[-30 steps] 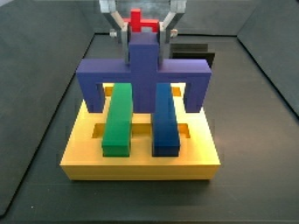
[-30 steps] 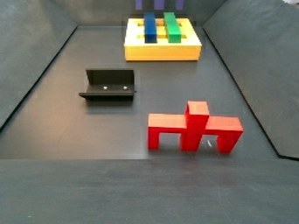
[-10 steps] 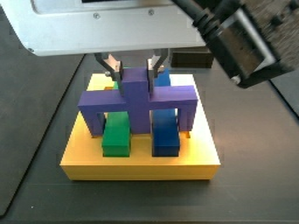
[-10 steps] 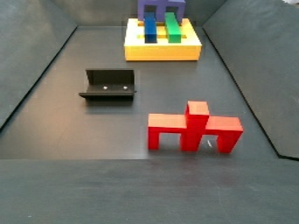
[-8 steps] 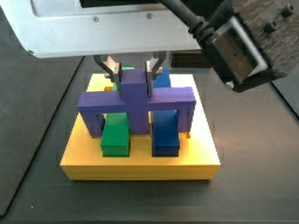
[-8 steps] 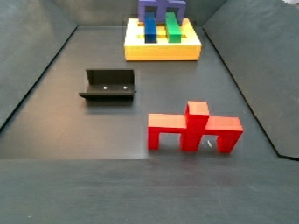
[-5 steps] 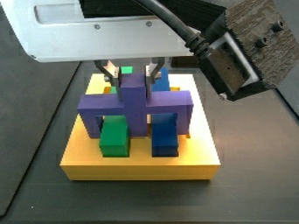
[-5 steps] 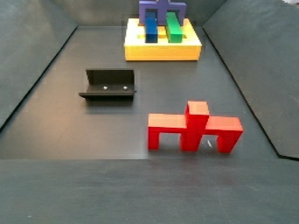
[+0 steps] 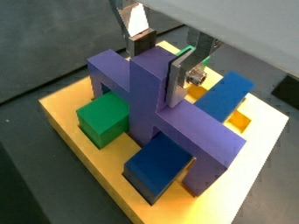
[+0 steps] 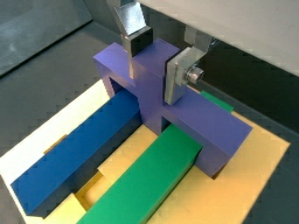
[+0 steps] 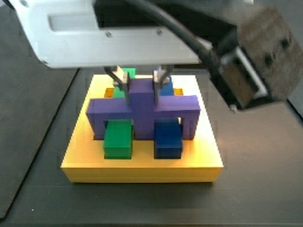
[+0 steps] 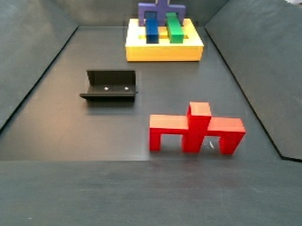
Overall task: Pick up the purple object. Move up. Place the purple object on the fixture. Regrasp the purple object. Move to above the board. Insert the purple object.
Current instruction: Insert the purple object.
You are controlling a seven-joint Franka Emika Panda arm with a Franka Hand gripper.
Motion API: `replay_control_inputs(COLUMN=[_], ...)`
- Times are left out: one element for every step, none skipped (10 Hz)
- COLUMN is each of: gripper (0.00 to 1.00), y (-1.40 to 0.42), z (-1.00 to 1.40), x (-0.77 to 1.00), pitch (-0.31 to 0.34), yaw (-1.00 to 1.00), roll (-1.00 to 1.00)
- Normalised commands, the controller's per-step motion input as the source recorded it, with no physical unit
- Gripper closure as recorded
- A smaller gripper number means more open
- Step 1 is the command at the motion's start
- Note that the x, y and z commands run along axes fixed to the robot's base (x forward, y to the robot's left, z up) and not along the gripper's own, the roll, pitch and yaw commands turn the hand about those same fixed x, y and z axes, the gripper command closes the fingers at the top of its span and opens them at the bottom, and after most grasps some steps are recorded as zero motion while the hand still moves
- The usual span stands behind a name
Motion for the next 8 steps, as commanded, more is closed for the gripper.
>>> replay_control_inputs(gripper=[1.0,1.0,1.0,1.0,1.0,1.0,1.0,1.0], y=[0.0,0.0,0.0,0.0,0.0,0.0,0.0,0.0], z=[-0.22,-0.19,-0.19,-0.05,-0.05,-0.04,-0.09,-0.23], x=[0.0,0.0,-0.02,-0.21,-0.19,-0.24,-0.05,0.01], pitch=[0.0,0.0,0.0,0.0,0.0,0.0,0.0,0.033], yaw=[-0.07,-0.09,-0.08,-0.02,0.0,0.0,0.0,0.0], roll=[0.09,0.06,0.09,0.08,0.0,0.0,0.0,0.12])
